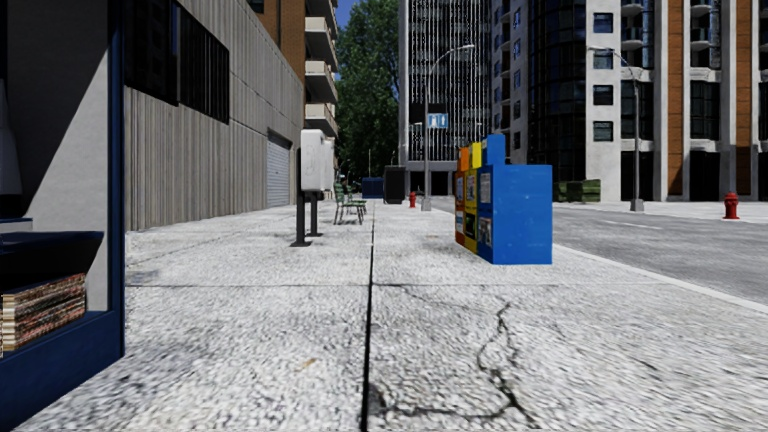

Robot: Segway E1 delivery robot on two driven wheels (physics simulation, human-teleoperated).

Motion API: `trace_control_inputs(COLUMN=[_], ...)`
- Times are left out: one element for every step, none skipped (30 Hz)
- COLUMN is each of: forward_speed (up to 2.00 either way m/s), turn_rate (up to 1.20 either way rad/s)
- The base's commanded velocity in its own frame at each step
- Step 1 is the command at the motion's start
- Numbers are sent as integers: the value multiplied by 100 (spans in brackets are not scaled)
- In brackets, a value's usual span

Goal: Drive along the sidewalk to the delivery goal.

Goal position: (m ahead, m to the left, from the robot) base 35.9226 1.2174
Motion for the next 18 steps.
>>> trace_control_inputs(forward_speed=[200, 200, 200, 200, 200, 200, 200, 200, 200, 200, 200, 200, 200, 200, 200, 200, 200, 200], turn_rate=[0, 0, 0, 0, 0, 0, 0, 0, 0, 0, 0, 0, 0, 0, 0, 0, 0, 0])
